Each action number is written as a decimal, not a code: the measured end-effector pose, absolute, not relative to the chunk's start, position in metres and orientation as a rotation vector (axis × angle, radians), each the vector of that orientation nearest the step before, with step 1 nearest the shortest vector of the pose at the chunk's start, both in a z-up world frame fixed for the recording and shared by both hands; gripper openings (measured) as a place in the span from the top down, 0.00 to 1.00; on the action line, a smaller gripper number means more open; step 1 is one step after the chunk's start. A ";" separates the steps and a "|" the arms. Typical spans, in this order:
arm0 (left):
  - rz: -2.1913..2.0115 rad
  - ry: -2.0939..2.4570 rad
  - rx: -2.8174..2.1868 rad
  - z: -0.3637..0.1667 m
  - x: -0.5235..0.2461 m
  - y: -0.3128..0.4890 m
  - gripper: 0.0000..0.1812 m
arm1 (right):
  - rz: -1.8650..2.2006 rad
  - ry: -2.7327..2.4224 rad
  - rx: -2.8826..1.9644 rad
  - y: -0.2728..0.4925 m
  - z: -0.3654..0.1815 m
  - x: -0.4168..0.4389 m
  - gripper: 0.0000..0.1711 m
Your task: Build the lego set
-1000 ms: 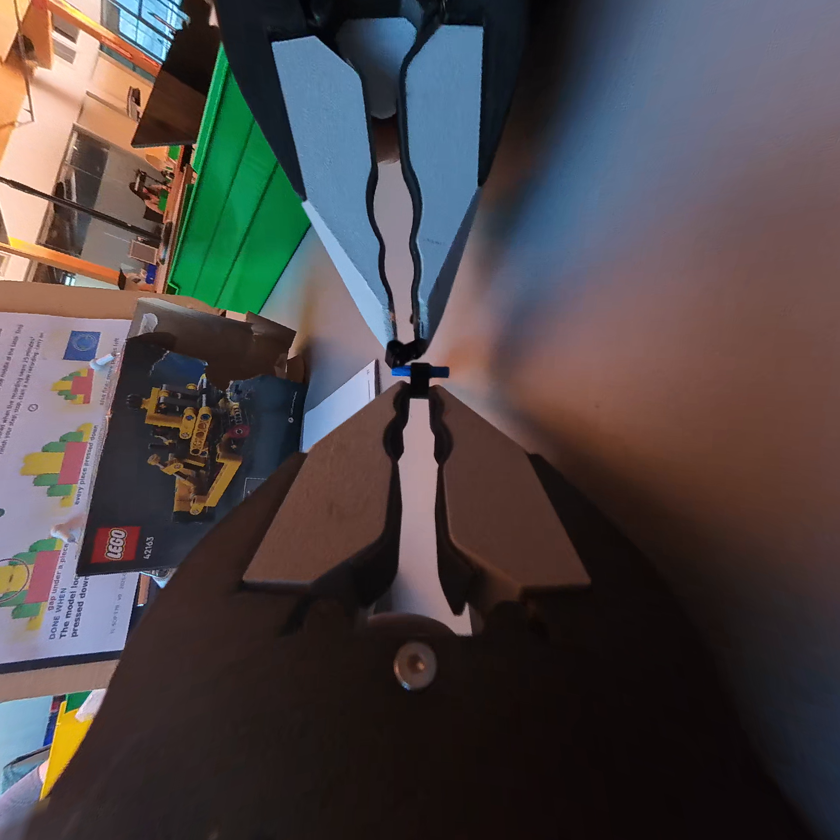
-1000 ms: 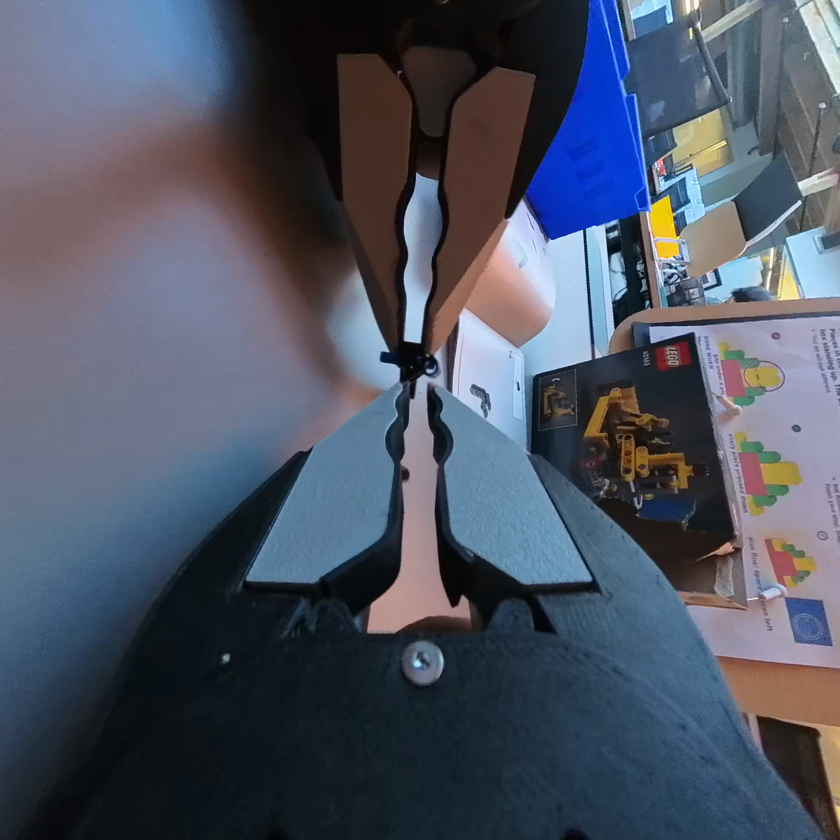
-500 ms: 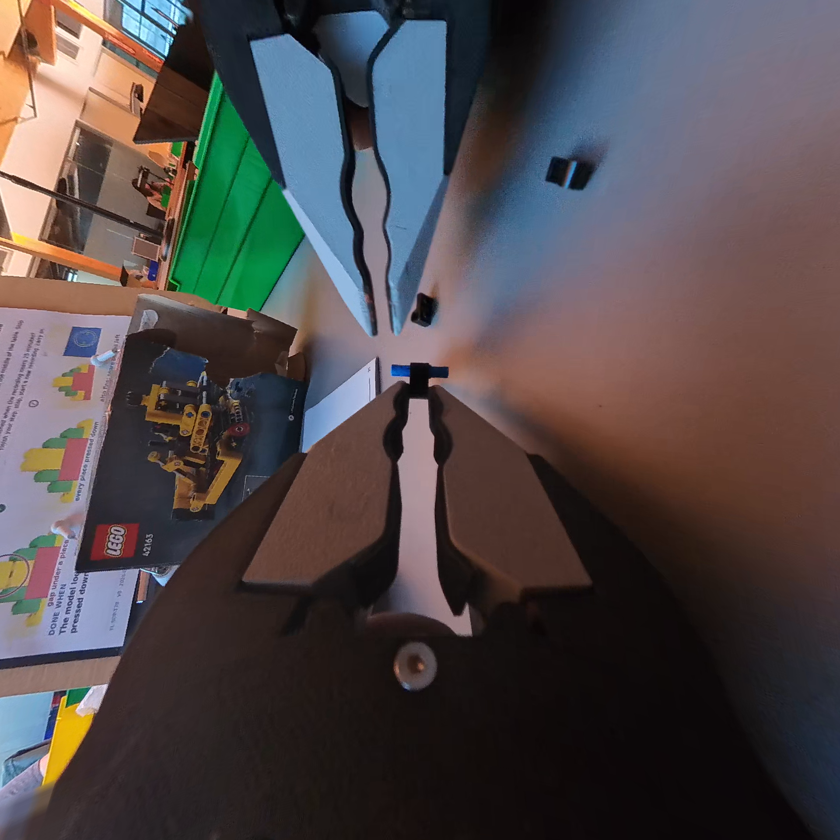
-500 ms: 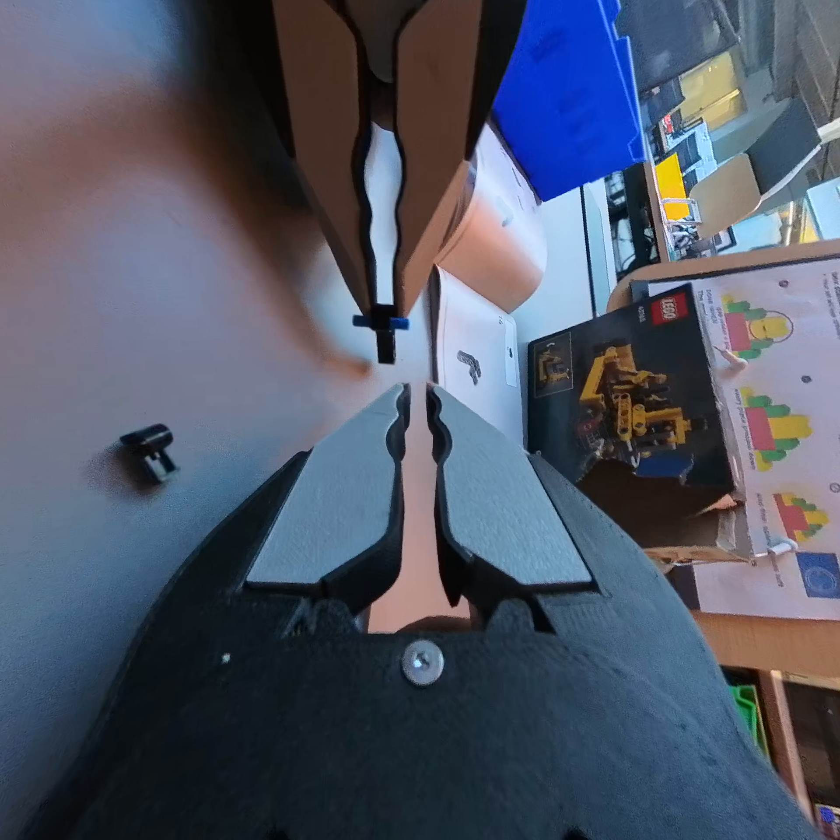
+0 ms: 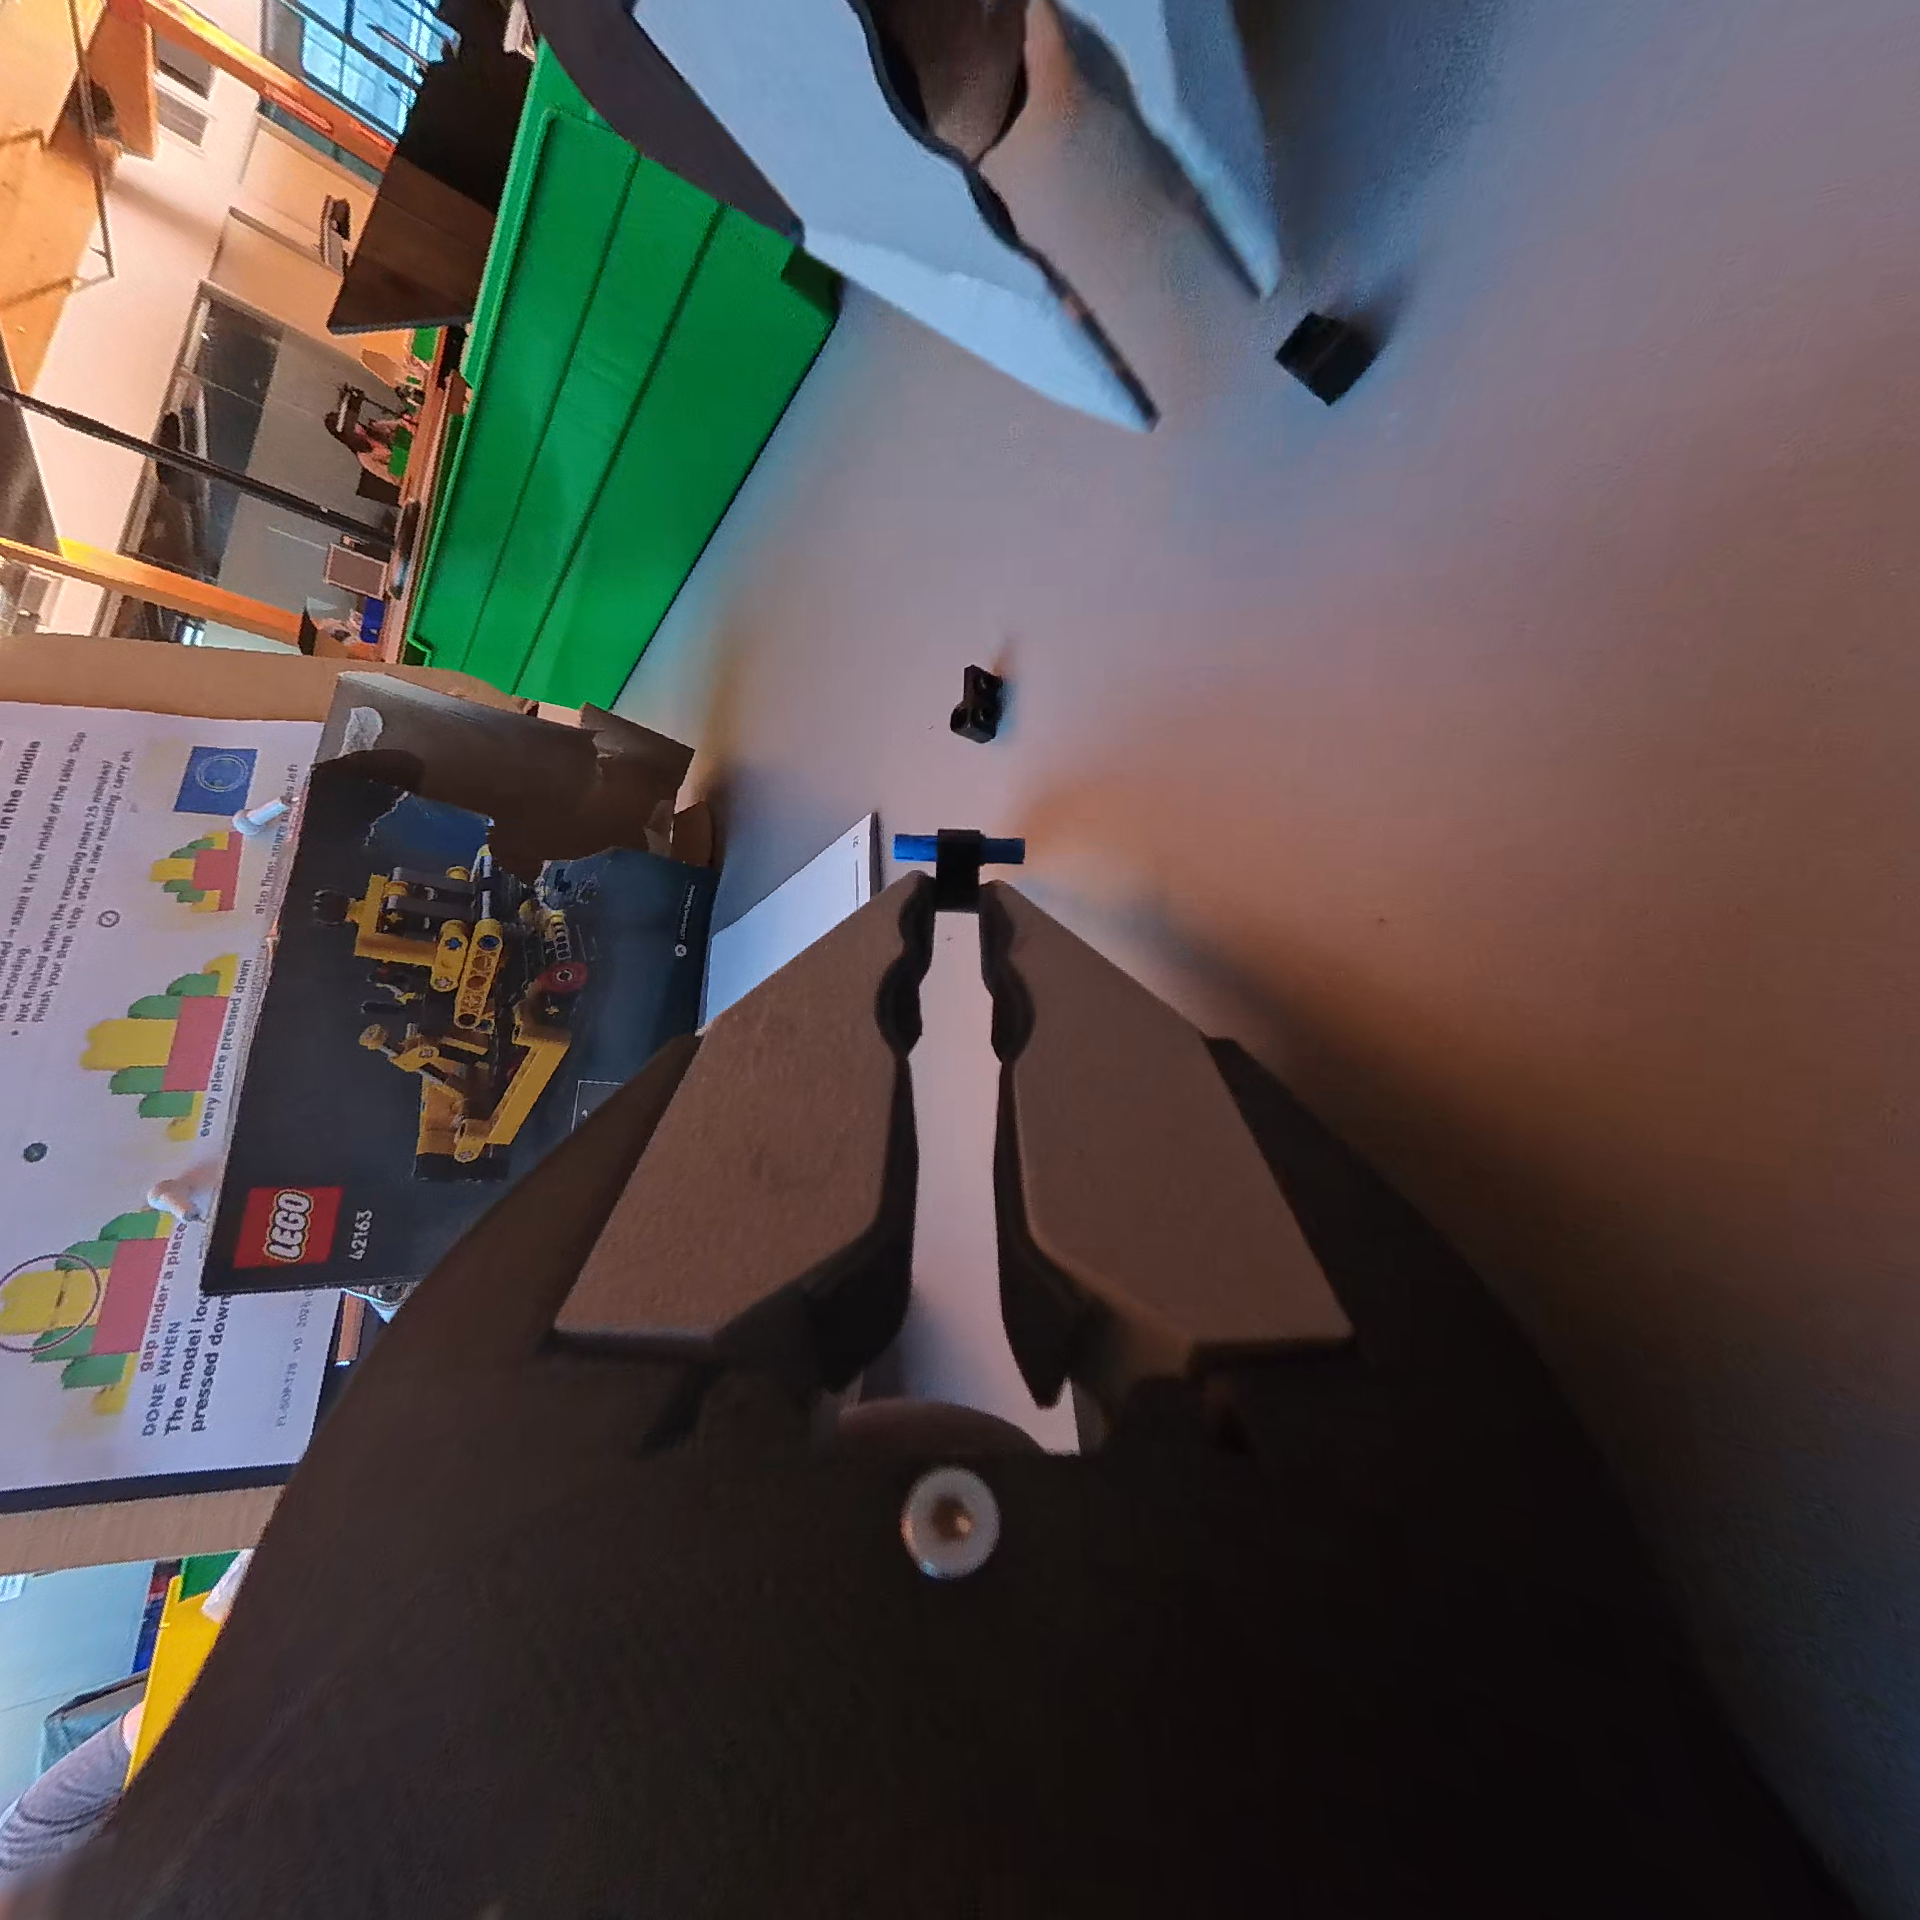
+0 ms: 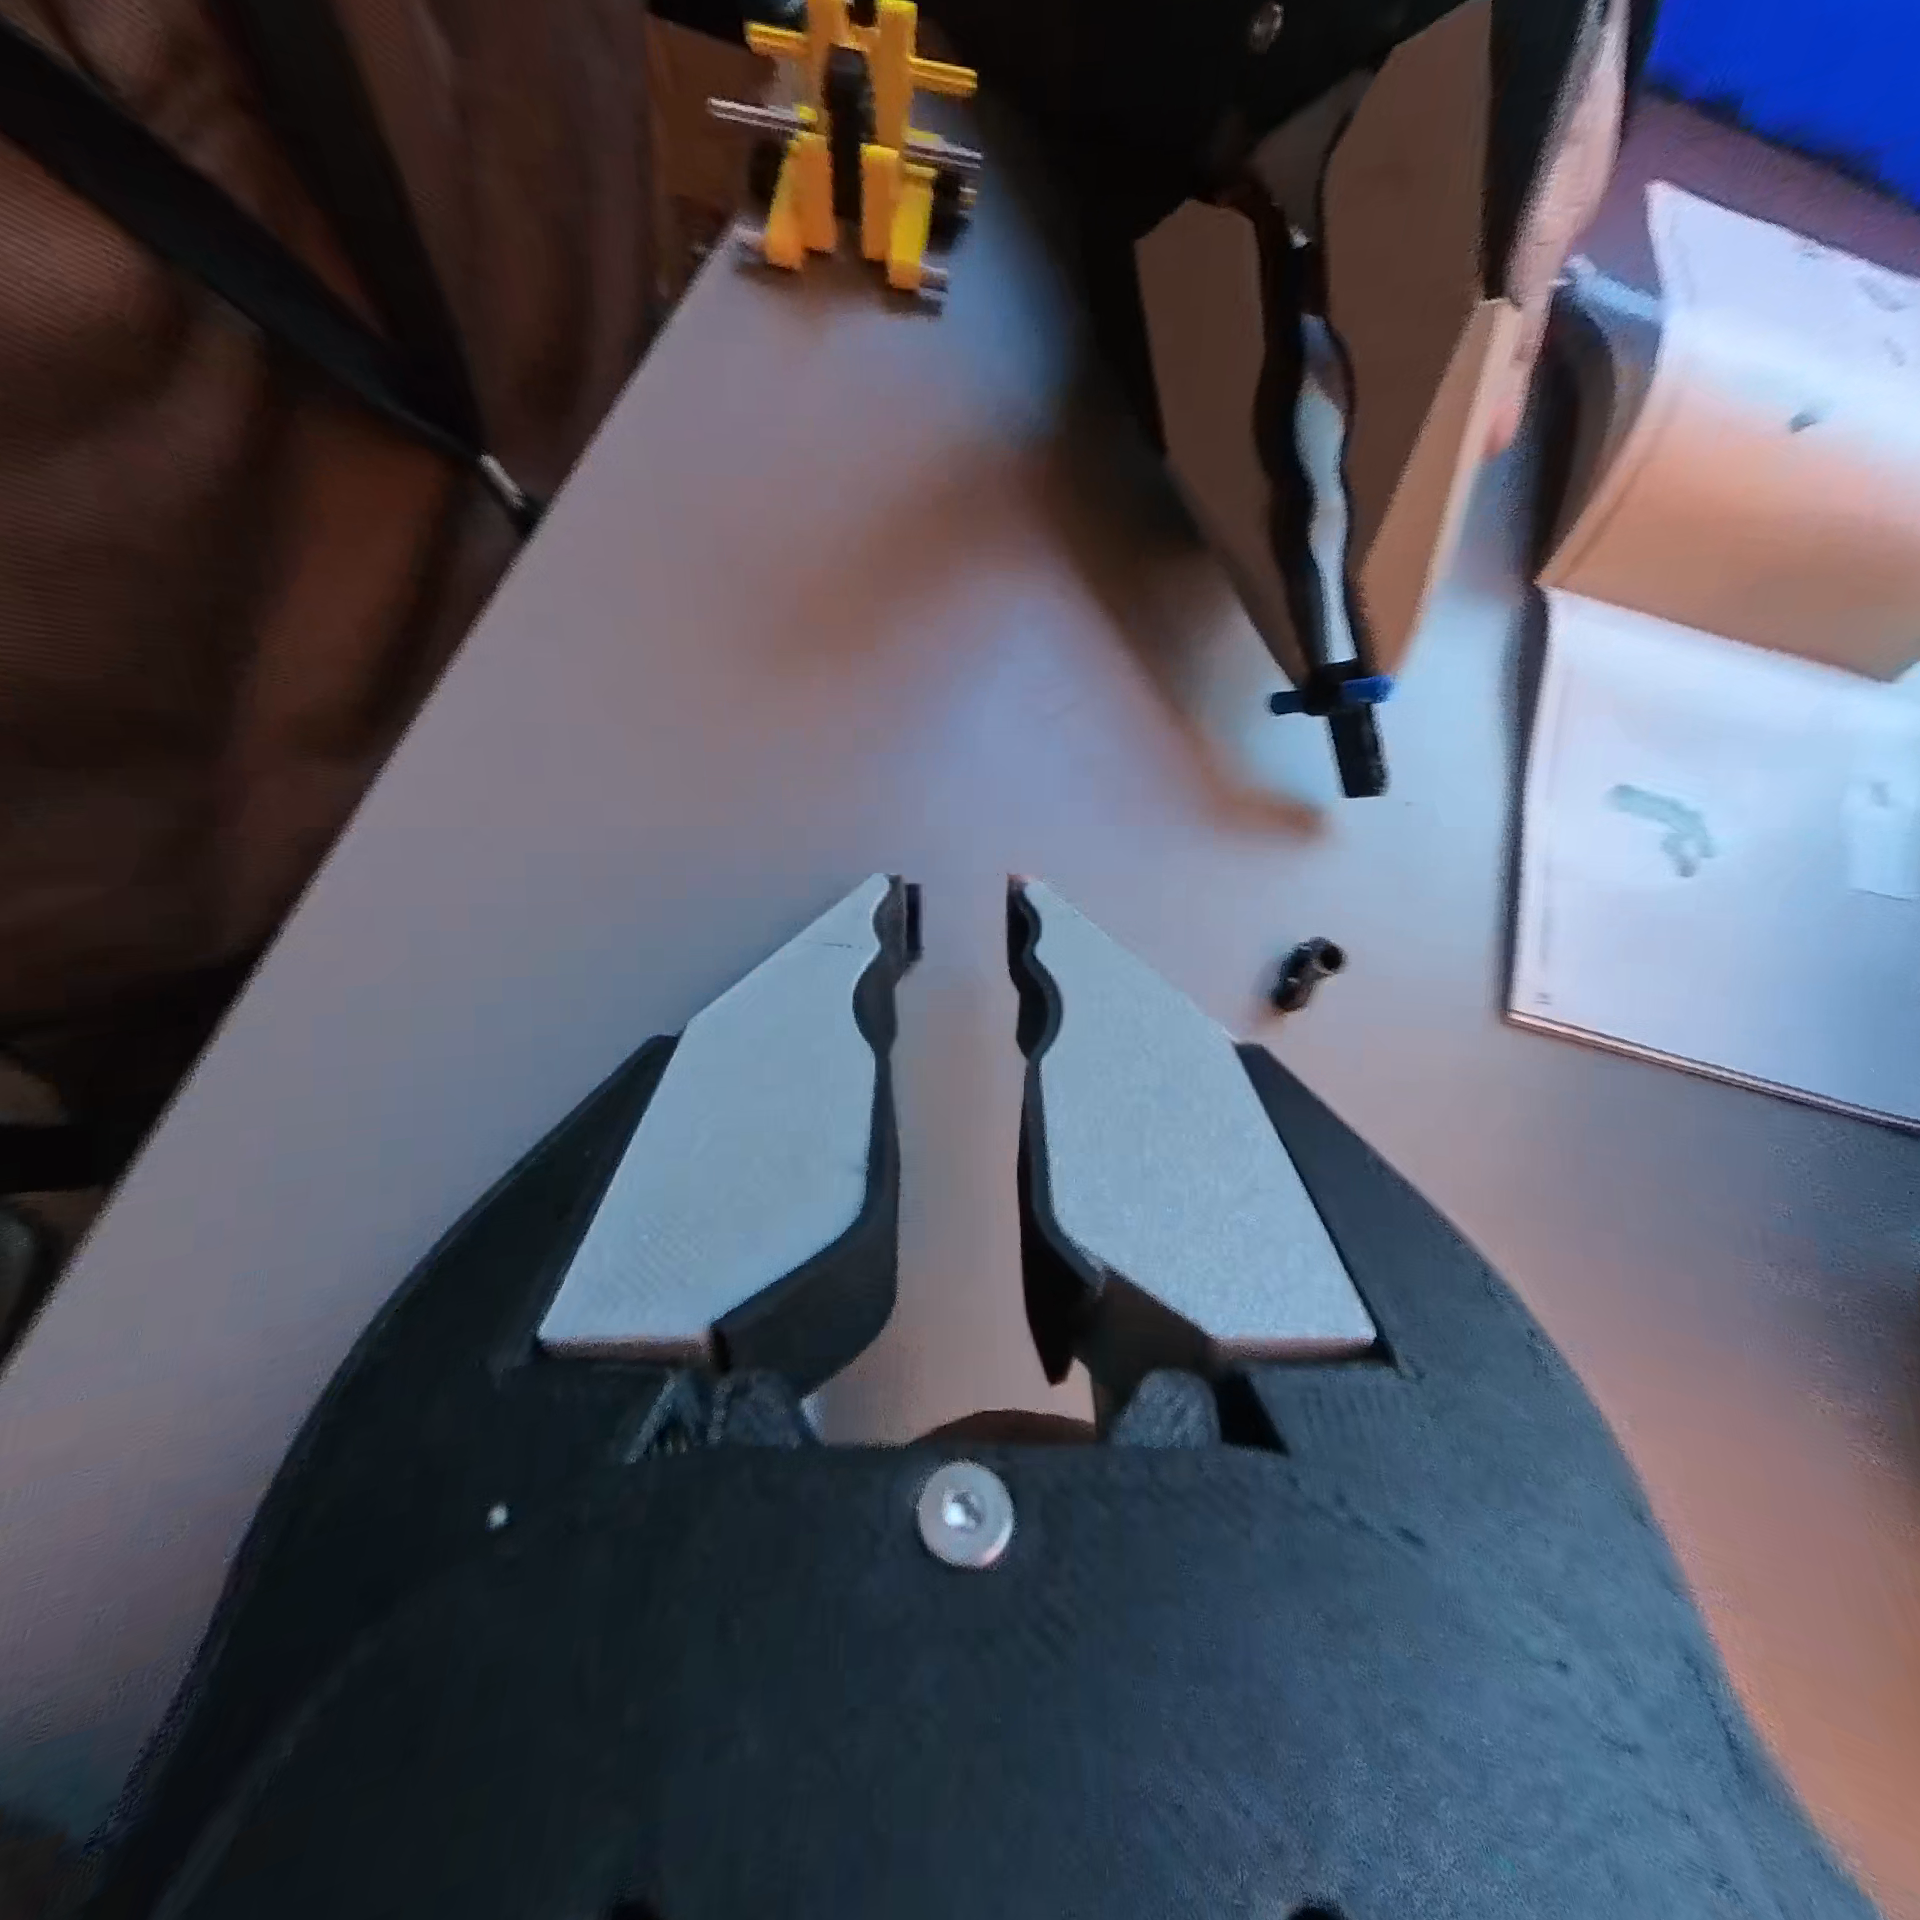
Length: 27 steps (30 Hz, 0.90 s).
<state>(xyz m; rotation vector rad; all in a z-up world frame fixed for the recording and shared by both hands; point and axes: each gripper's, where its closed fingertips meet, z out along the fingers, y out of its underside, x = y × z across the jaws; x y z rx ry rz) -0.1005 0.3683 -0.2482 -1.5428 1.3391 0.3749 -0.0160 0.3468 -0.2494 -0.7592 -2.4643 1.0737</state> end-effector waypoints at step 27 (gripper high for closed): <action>0.039 1.239 -1.726 -0.251 -0.083 0.360 0.97 | 0.744 -2.044 -0.951 0.375 -0.242 -0.091 0.97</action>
